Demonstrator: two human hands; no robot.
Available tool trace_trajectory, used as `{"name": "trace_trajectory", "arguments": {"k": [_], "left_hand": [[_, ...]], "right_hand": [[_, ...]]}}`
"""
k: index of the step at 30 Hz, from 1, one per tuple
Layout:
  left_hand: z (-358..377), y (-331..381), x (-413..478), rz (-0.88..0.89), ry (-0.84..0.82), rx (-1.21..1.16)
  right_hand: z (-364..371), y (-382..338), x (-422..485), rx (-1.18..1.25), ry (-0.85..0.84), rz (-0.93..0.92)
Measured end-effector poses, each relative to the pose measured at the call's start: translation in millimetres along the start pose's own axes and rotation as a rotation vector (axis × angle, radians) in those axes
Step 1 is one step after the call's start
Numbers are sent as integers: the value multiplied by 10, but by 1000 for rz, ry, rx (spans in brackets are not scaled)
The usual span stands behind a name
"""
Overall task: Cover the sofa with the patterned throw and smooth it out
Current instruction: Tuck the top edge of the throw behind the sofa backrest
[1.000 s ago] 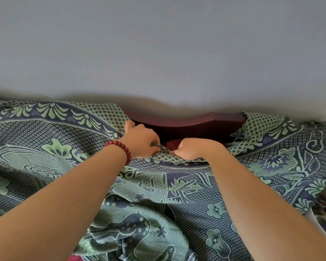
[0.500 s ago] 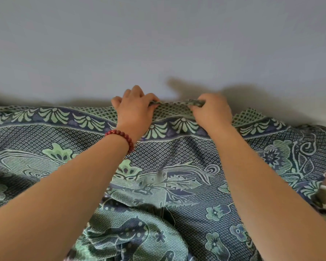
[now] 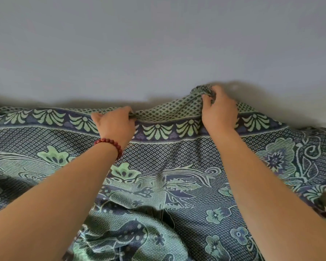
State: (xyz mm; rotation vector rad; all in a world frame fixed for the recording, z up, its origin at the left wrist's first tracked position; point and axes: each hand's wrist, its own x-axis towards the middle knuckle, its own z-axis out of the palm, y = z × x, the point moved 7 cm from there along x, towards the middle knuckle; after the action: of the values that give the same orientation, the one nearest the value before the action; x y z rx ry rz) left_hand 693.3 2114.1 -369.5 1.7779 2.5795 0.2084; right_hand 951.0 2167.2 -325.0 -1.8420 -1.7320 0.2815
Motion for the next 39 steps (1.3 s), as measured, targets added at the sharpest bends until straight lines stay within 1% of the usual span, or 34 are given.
{"name": "trace_trajectory", "arguments": {"k": [2, 4, 6, 7, 9, 11, 13, 15, 18, 19, 20, 23, 25, 26, 27, 29, 31, 33, 34, 35, 37, 39], "left_hand": [[-60, -74, 43, -62, 100, -68], [-59, -112, 73, -89, 141, -135], [25, -66, 103, -44, 85, -211], [96, -16, 112, -4, 24, -226], [233, 47, 129, 52, -75, -172], [302, 55, 156, 61, -112, -80], [292, 75, 184, 65, -111, -40], [252, 86, 219, 39, -84, -35], [166, 30, 272, -21, 22, -83], [121, 6, 286, -34, 65, -121], [48, 5, 298, -37, 119, -158], [-276, 95, 353, -38, 304, -196], [-447, 142, 402, -52, 378, -196], [-472, 149, 424, -49, 382, -191], [-441, 136, 450, -37, 354, -180], [-300, 110, 466, 4, 239, -192], [-158, 96, 423, 25, 160, -306], [-40, 118, 359, 24, 78, -443], [18, 128, 327, 22, 38, -476], [74, 130, 296, 25, 7, -479], [175, 109, 243, 56, -18, -399], [246, 69, 216, 90, -24, -263]], "right_hand": [[77, 7, 5, 64, -26, -60], [263, 83, -4, 33, -175, -52], [452, 184, -34, -111, -315, -28], [512, 230, -41, -184, -339, -24], [580, 304, -38, -297, -346, -8], [636, 321, -37, -406, -367, -37], [661, 290, -46, -442, -389, -79], [653, 263, -59, -407, -440, -95], [635, 283, -72, -361, -566, -91], [618, 289, -44, -309, -545, -97], [570, 273, 8, -234, -471, -109], [353, 164, 151, -18, -164, -81], [246, 52, 184, 6, -38, -74], [236, 14, 186, -12, -21, -78], [259, 3, 181, -40, -34, -79], [355, 44, 152, -89, -111, -58], [451, 103, 100, -83, -171, -45], [490, 99, 51, -38, -169, -68], [507, 82, 28, -18, -167, -88], [534, 65, 3, -9, -175, -107], [599, 53, -46, -47, -220, -140], [657, 70, -80, -205, -287, -170]]}}
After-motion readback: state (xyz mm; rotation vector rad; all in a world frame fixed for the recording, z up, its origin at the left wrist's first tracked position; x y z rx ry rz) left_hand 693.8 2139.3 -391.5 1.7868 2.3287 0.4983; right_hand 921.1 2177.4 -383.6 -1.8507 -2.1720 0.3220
